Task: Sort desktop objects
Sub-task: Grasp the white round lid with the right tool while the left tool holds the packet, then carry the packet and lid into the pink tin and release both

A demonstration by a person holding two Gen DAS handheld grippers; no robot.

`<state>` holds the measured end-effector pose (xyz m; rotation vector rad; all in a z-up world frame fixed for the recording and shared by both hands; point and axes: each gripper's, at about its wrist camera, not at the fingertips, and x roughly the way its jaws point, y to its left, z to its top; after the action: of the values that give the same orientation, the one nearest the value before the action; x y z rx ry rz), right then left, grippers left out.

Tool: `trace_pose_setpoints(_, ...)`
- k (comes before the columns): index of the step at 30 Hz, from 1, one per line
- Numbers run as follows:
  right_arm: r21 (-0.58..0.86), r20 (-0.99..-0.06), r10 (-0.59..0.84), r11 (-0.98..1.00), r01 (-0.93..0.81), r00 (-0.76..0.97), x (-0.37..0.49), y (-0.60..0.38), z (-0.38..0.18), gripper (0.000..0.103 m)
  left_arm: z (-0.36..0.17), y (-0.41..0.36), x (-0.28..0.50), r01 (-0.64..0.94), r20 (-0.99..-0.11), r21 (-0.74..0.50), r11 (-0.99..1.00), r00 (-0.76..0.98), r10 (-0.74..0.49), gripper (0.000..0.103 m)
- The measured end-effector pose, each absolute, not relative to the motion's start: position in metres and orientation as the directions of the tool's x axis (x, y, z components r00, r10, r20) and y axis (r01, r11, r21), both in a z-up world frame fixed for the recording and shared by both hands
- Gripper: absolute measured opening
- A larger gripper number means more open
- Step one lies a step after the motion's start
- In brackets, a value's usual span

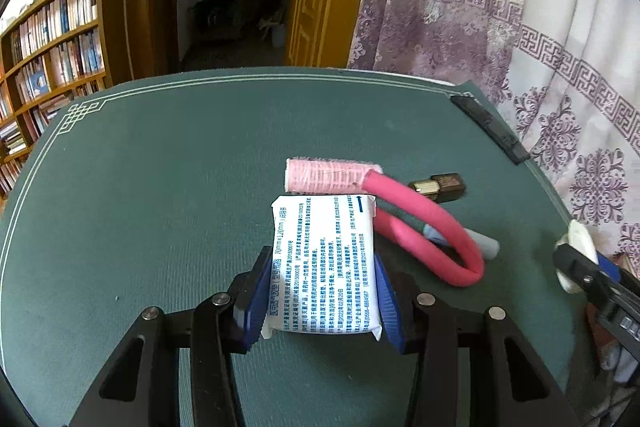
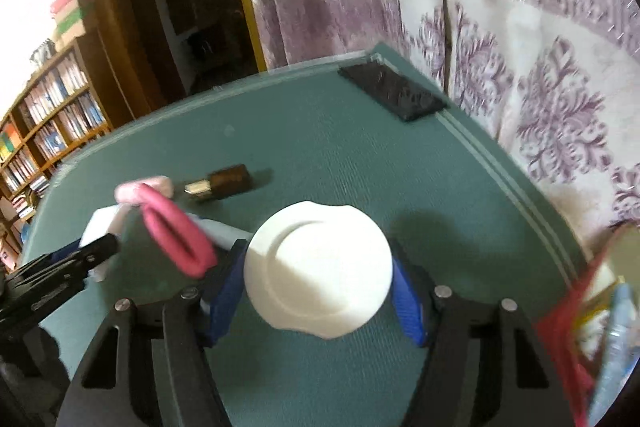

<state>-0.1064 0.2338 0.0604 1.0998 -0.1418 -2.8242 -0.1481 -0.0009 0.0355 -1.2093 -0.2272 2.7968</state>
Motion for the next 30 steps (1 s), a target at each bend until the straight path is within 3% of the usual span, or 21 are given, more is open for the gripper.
trace_pose_setpoints(10, 0.177, -0.591, -0.142, -0.983, 0.044, -0.794, -0.039, 0.267, 0.098, 0.07, 0.065, 0.022, -0.11, -0.099, -0.679, -0.184, -0.978, -0.707, 0.199, 0.049)
trace_pose_setpoints(18, 0.152, -0.534, -0.029, -0.986, -0.062, -0.845, 0.024, 0.327, 0.117, 0.07, 0.086, 0.09, -0.082, -0.266, -0.661, -0.164, -0.95, -0.685, 0.306, 0.049)
trace_pose_setpoints(30, 0.137, -0.564, 0.155, -0.951, -0.277, -0.811, 0.074, 0.427, 0.098, 0.07, 0.101, 0.171, -0.042, -0.447, -0.662, -0.122, -0.886, -0.628, 0.408, 0.049)
